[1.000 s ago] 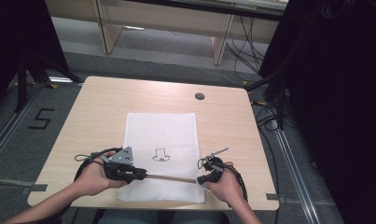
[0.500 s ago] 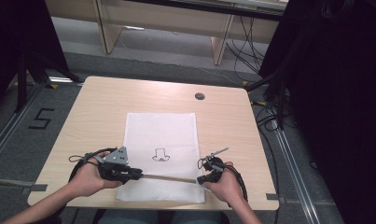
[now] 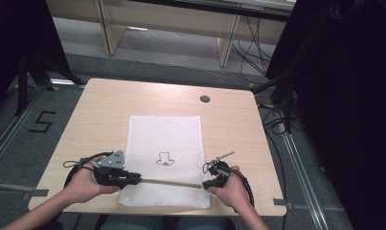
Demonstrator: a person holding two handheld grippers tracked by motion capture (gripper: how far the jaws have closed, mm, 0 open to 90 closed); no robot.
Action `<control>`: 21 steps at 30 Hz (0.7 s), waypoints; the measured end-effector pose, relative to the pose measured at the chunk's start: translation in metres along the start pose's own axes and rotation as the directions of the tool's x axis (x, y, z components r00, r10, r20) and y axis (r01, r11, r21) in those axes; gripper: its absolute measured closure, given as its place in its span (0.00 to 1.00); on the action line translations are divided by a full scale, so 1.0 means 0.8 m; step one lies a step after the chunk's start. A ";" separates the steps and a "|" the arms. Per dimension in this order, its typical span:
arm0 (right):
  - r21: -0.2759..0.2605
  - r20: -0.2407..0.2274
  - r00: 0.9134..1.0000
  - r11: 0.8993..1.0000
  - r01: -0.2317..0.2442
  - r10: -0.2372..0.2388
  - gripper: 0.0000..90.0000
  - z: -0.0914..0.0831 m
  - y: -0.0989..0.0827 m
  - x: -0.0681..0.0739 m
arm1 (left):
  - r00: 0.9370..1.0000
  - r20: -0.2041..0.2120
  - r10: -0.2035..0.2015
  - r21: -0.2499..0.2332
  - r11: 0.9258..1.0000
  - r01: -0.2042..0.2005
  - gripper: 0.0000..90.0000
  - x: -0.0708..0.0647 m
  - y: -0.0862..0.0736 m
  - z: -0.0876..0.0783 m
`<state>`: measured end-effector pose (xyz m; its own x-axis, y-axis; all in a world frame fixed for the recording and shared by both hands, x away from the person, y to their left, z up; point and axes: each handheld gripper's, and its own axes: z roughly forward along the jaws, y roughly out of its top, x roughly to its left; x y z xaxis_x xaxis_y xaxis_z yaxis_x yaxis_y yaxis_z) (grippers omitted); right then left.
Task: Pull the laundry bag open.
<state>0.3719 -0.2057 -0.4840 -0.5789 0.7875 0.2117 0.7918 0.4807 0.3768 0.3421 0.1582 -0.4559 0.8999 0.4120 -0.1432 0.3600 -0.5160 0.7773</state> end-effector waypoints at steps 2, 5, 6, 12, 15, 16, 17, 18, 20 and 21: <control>0.000 -0.001 1.000 1.000 0.007 -0.007 1.00 0.000 0.000 -0.001 | 1.000 -0.002 -0.001 0.002 1.000 0.001 0.91 0.000 0.000 -0.001; -0.001 -0.002 1.000 1.000 0.011 -0.011 1.00 0.000 0.000 -0.002 | 1.000 -0.015 0.006 0.002 1.000 -0.006 0.91 0.003 -0.001 -0.006; 0.001 -0.002 1.000 1.000 0.006 -0.006 1.00 0.000 0.000 -0.001 | 1.000 -0.014 0.004 -0.003 1.000 -0.004 0.91 0.004 -0.002 -0.007; -0.001 -0.002 1.000 1.000 0.013 -0.013 1.00 0.000 0.000 -0.002 | 1.000 -0.012 0.012 -0.009 1.000 -0.012 0.91 0.007 -0.006 -0.014; 0.002 -0.001 1.000 1.000 0.005 -0.005 1.00 0.000 0.000 -0.001 | 1.000 -0.020 -0.010 -0.003 1.000 0.010 0.91 0.008 -0.009 -0.016; 0.002 -0.001 1.000 1.000 0.005 -0.005 1.00 0.000 0.000 -0.001 | 0.999 -0.024 -0.027 -0.010 1.000 0.027 0.91 0.006 -0.010 -0.017; 0.002 -0.002 1.000 1.000 0.004 -0.004 1.00 0.000 0.000 -0.001 | 1.000 -0.021 -0.024 -0.008 1.000 0.024 0.91 0.007 -0.010 -0.018; 0.002 -0.002 1.000 1.000 0.005 -0.005 1.00 0.000 0.000 -0.002 | 0.999 -0.029 -0.014 -0.001 1.000 0.014 0.91 0.009 -0.011 -0.021; 0.003 -0.002 1.000 1.000 0.003 -0.003 1.00 0.000 0.000 -0.002 | 0.999 -0.034 -0.017 -0.003 1.000 0.017 0.91 0.009 -0.013 -0.024; 0.004 -0.003 1.000 1.000 0.003 -0.003 1.00 0.000 0.000 -0.002 | 0.999 -0.034 -0.027 -0.009 1.000 0.027 0.91 0.009 -0.014 -0.026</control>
<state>0.3730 -0.2064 -0.4844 -0.5821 0.7847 0.2129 0.7906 0.4851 0.3737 0.3393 0.1823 -0.4527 0.8809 0.4512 -0.1433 0.3816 -0.4976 0.7789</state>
